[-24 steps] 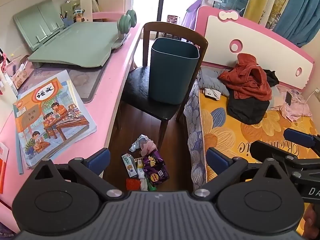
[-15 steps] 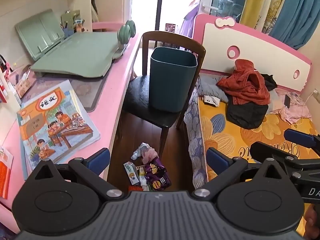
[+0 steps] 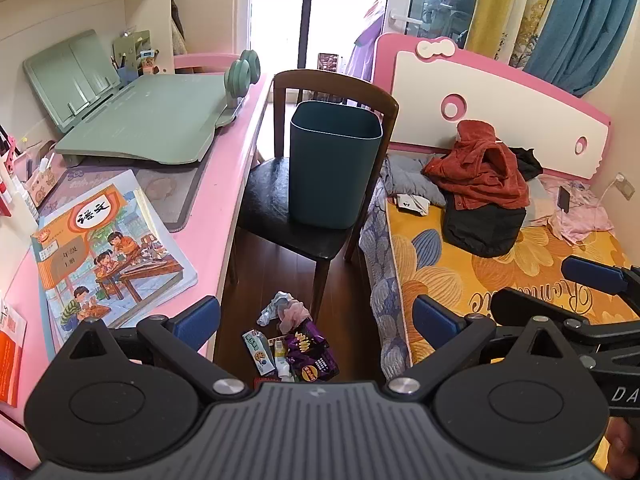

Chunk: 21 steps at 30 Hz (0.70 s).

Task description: Collect trash

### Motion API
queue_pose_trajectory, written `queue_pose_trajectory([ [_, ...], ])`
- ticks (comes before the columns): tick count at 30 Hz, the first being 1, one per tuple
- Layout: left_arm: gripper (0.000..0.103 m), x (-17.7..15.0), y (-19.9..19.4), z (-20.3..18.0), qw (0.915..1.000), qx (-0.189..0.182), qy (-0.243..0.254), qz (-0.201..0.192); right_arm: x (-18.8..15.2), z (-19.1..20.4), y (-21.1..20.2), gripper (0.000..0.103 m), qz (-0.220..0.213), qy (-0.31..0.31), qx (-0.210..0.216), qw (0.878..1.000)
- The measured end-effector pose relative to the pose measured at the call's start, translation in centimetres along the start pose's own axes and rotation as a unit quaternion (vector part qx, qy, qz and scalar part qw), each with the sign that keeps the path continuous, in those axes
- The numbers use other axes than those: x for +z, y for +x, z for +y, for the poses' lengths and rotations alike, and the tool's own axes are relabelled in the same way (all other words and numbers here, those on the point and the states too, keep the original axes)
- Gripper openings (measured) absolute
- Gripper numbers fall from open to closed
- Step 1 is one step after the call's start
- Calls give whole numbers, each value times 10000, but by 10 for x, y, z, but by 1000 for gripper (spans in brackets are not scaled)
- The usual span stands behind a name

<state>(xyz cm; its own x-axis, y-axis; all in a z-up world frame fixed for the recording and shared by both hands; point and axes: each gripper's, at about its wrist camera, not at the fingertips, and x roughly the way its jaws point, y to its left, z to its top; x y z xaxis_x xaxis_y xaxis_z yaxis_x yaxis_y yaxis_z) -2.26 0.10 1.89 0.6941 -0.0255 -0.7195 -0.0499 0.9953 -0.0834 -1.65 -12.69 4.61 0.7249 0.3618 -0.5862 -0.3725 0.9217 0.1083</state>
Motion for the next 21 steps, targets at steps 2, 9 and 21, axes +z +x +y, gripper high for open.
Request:
queue_pose_trajectory([
  [2,103,0,-1,0,10000,-2,-3,-5,0,1,0,103,-8,7,-14,10000],
  [9,103,-2,-4,3,10000,-44,-24,-21,-1,0,0,103,-27,69,-116,9999],
  [21,103,-4,-10,10,9998,-146,-66,-138,-1,-1,1,103,-117,216,-321,9992],
])
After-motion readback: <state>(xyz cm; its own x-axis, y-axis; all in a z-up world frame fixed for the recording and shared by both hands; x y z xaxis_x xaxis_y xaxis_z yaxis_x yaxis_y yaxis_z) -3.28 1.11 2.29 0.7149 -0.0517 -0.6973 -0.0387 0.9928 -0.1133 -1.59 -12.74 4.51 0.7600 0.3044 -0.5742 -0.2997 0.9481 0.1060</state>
